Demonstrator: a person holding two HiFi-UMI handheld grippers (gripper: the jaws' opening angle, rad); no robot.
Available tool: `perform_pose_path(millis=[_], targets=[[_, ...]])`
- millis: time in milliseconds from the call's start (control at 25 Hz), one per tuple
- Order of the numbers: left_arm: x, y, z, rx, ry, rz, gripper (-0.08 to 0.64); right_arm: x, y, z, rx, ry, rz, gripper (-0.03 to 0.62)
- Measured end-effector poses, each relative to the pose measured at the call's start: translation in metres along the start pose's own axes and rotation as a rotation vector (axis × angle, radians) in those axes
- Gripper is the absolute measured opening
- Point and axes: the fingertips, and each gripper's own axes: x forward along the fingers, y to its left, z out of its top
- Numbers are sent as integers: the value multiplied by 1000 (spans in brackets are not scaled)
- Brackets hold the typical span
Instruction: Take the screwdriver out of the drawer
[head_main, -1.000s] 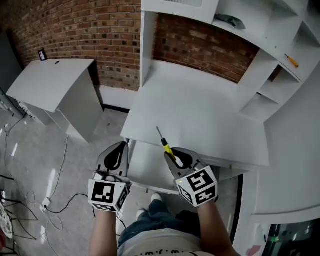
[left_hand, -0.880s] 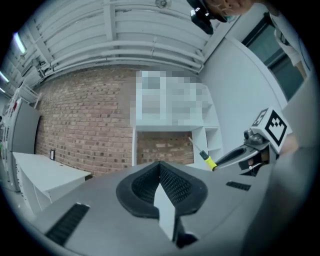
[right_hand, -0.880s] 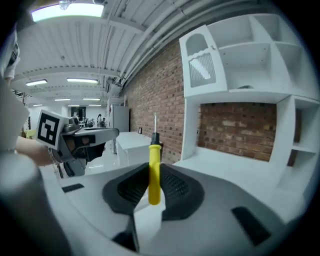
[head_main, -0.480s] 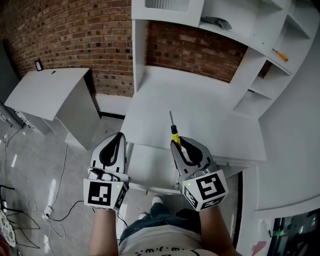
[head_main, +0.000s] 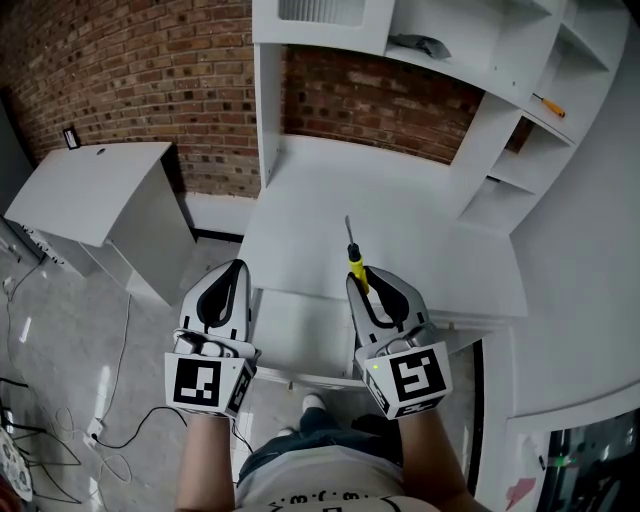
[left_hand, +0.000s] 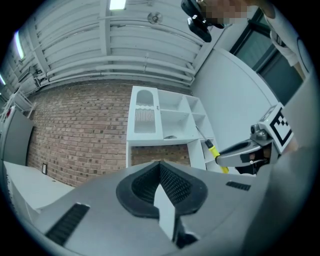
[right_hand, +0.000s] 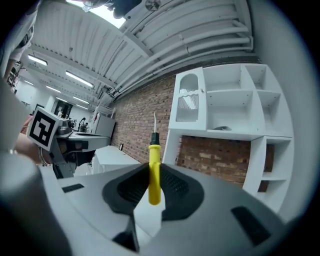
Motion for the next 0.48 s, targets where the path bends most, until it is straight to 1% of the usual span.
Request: perform_pose_path(millis=[160,480], targets=[[0,1,4,8,-4,-6,12,0,2,4,-27,-22,-7,72],[1,-4,3,29,1,-21,12,-2,4,11,-50,-46,-4,72]])
